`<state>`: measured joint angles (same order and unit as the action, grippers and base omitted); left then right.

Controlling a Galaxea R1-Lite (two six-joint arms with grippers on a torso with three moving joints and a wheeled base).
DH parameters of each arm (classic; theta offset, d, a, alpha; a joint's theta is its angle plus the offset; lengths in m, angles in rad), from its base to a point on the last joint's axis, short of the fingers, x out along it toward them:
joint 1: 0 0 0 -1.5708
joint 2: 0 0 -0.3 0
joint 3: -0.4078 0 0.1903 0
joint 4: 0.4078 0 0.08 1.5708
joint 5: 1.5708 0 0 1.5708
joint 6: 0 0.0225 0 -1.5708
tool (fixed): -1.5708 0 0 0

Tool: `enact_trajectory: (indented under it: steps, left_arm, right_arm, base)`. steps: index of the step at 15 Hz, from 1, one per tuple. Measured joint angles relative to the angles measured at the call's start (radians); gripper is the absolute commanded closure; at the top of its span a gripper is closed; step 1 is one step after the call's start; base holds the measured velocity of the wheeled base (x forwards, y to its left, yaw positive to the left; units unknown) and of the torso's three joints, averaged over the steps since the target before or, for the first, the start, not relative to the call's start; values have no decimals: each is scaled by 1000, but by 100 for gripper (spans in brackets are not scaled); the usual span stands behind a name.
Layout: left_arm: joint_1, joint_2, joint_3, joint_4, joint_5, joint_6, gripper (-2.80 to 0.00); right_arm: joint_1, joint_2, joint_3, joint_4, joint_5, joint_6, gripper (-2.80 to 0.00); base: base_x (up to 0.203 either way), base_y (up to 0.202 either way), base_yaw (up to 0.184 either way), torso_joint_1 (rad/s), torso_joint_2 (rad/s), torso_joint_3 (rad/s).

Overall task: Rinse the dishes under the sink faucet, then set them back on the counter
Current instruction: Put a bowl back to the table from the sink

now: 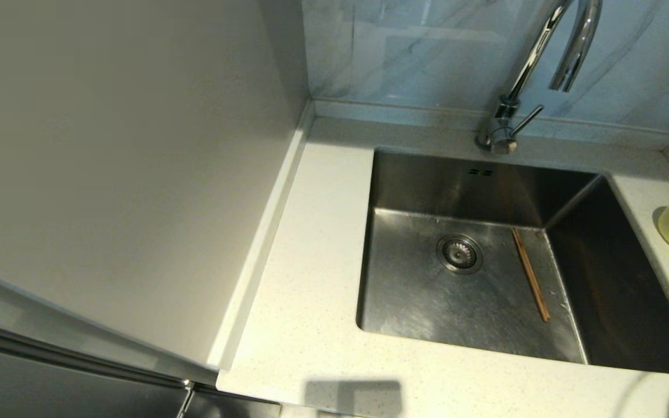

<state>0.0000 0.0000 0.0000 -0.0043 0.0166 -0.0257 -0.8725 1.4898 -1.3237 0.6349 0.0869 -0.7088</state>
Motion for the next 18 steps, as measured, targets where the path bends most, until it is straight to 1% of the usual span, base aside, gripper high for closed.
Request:
enact_trajectory:
  steps: [3,8,9,14,18]
  left_arm:
    - [0,0,0,0,0,0,0]
    - [0,0,0,0,0,0,0]
    - [0,0,0,0,0,0,0]
    - [0,0,0,0,0,0,0]
    - [0,0,0,0,0,0,0]
  right_arm:
    - [-3,1,56,-20,5,-53,0]
    - [-1,40,161,-251,10,-63,0]
    - [0,54,167,-274,10,-65,0]
    - [26,119,171,-327,16,-65,0]
    - [44,130,176,-335,70,-66,0]
  base:
    - [0,0,0,0,0,0]
    - [0,0,0,0,0,0]
    - [0,0,0,0,0,0]
    - [0,0,0,0,0,0]
    - [0,0,0,0,0,0]
